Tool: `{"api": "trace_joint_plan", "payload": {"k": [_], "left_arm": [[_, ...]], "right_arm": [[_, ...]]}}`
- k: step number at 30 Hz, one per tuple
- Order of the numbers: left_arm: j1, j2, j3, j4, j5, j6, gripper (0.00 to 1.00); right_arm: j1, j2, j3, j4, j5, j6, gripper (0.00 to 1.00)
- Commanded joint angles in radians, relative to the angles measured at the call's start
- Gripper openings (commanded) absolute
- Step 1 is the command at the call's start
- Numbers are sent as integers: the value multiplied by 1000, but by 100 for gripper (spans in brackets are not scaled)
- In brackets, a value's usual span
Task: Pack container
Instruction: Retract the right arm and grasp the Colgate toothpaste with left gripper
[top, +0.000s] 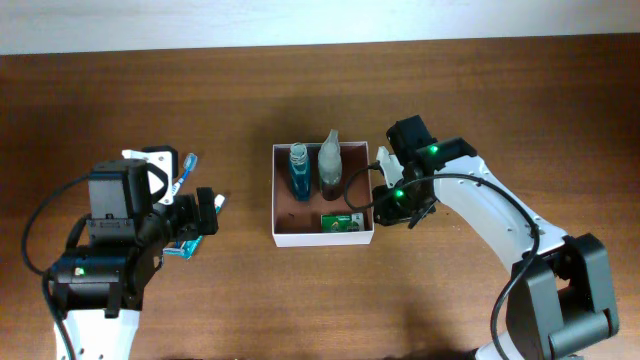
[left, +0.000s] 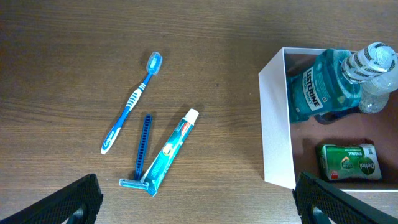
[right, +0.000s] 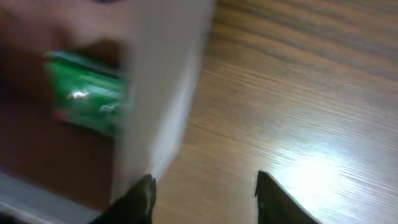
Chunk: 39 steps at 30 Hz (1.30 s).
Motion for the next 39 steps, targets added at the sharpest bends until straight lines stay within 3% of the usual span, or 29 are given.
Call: {"api": "trace_joint_plan", "payload": {"k": [1,6,10,13,19,26,35,38,39], "left_arm": [[1,1,17,6,-4,-13,99],[1,1,17,10,-3,-5,99],[-2,21,33,12,3,74,99],[-2,92,54,13,4,82,99],[-2,394,57,18,-4,124,99],[-2,764,57,126,-27,131,99],[-2,905,56,154,-34,131,99],[-2,909,56,145,-34,131,89],[-2,909,56,141,-34,131,68]], "right_arm": [[-34,-25,20,-35,280,135,52],[-158,-174,69,-74,337,169,57],[-290,-332,69,-133,336,175,60],[-389,-426,69,-223,336,175,66],[-537,-510,68,-339,264,175,88],[-554,-500,63,-337,249,174,90],[-554,-499,36,-318,250,171,91],[-554,-499,34,-315,250,171,91],[-554,-499,34,-314,250,171,91]]}}
